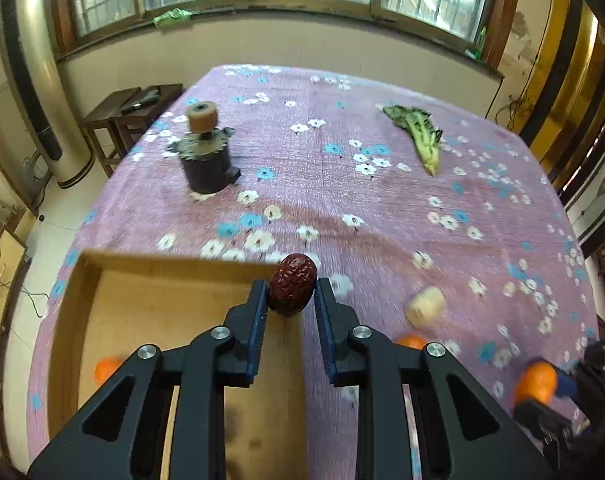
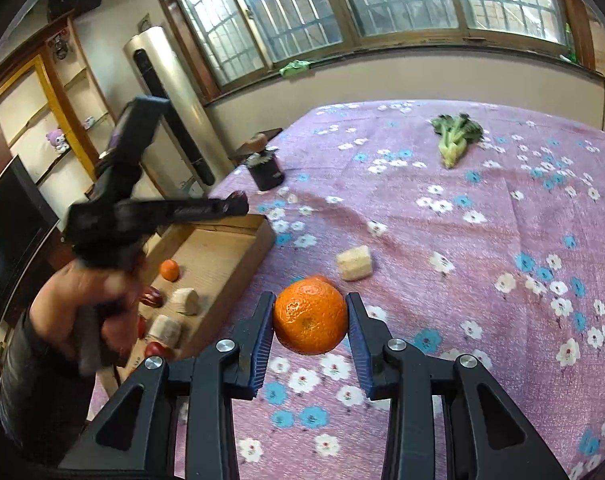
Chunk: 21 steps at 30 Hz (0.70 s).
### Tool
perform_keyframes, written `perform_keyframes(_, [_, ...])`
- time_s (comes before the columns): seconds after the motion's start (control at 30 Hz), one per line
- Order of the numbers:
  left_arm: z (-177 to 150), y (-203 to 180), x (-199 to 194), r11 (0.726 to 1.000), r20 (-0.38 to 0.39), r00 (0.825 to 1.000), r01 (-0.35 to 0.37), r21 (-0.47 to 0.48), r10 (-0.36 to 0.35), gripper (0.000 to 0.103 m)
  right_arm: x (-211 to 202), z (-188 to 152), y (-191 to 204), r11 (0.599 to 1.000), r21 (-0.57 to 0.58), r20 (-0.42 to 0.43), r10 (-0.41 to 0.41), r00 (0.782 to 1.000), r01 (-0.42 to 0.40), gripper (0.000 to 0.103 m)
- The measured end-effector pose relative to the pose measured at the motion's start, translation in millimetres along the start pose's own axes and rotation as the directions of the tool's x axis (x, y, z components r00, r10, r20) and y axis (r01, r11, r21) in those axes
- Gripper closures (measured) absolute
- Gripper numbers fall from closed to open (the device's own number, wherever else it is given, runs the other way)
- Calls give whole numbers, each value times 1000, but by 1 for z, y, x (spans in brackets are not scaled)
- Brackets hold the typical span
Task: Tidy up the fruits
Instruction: 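Carry the orange and red date over the cardboard tray with both tools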
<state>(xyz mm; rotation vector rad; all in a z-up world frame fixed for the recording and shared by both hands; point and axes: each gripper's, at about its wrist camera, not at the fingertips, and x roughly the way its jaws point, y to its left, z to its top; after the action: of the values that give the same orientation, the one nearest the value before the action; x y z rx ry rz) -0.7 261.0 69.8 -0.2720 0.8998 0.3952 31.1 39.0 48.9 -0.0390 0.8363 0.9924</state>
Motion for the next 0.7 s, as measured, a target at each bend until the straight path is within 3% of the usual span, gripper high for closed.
perform_keyframes(0.2, [-36, 1, -39, 999, 52, 998, -43, -5, 43, 82, -2, -1, 24, 999, -32, 2, 35, 999, -35, 67])
perform_keyframes(0.7, [-90, 39, -77, 986, 122, 979, -161, -39, 165, 82, 1, -9, 79, 991, -96, -9, 90, 996, -91, 67])
